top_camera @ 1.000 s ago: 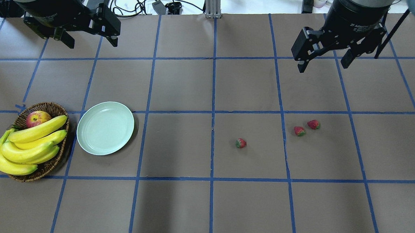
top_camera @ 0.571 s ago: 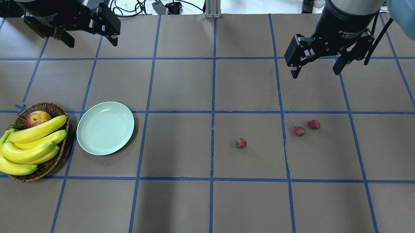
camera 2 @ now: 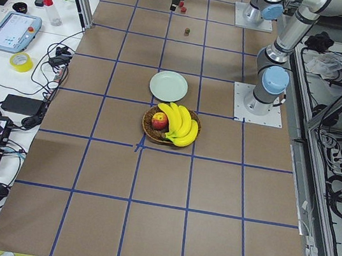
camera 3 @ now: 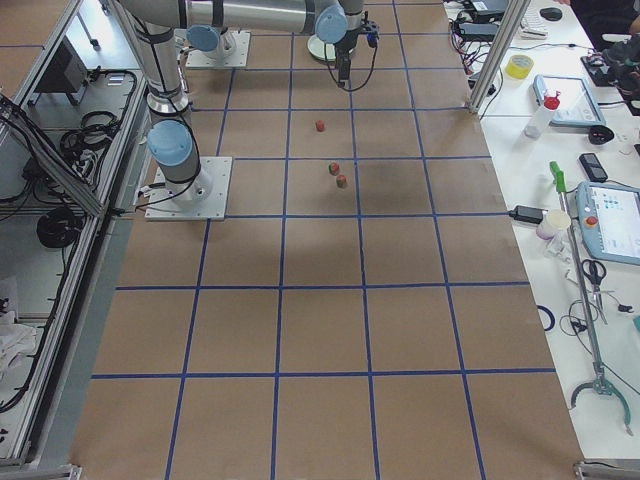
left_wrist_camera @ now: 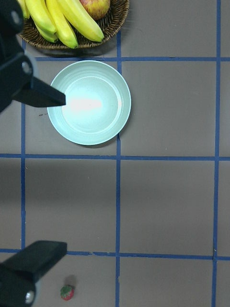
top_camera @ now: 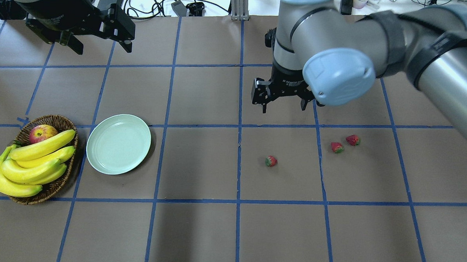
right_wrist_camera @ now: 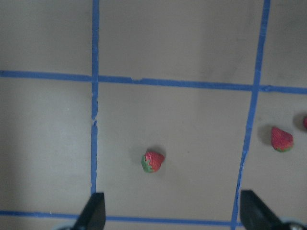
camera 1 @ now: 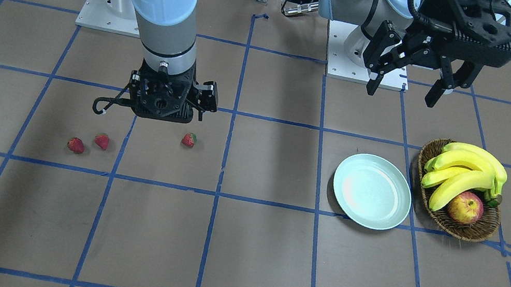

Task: Collect all strawberries into plate
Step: 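Lower the right gripper onto the lone strawberry and close it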

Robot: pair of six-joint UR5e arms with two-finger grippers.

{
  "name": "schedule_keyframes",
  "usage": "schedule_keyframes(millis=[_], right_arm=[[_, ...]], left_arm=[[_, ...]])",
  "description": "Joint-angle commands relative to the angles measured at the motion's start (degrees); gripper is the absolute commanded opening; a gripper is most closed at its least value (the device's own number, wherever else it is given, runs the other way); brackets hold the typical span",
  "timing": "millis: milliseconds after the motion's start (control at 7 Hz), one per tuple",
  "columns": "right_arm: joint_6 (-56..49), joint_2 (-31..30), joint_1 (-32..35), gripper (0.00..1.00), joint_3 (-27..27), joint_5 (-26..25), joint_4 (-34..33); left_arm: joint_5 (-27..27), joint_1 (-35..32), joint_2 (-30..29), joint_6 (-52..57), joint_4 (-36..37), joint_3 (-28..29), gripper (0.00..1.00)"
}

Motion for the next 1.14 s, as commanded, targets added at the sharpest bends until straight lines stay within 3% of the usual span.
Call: schedule_keyframes(millis=[0,286,429,571,714,857,1000], right_arm=[[3.3,3.2,1.0,1.00,20.7,0.2,-29.7],[3.6,5.8,1.1,0.97,22.6,0.2,-31.5],[3.6,6.2,1.1,0.82,22.4,0.4,-31.3],[3.6,6.2,1.1,0.42,22.1,2.0,-31.1],[3.6,6.4,1.1,0.10,22.2,2.0,-31.0],[3.6,6.3,1.1,0.00,22.1,2.1,-30.8],[3.6,6.3,1.1,0.00,21.6,3.9,-30.9]], left_arm=[[0.0,-0.1,0.0,0.0,0.0,-0.1,1.00],[-0.1,-0.1,-0.1,0.0,0.0,-0.1,1.00],[-0.1,-0.1,-0.2,0.0,0.0,-0.2,1.00],[0.0,-0.1,-0.1,0.0,0.0,-0.1,1.00],[-0.1,0.2,-0.1,0.0,0.0,-0.1,1.00],[0.3,0.2,-0.1,0.0,0.0,-0.1,1.00],[0.0,0.0,-0.2,0.0,0.0,-0.2,1.00]])
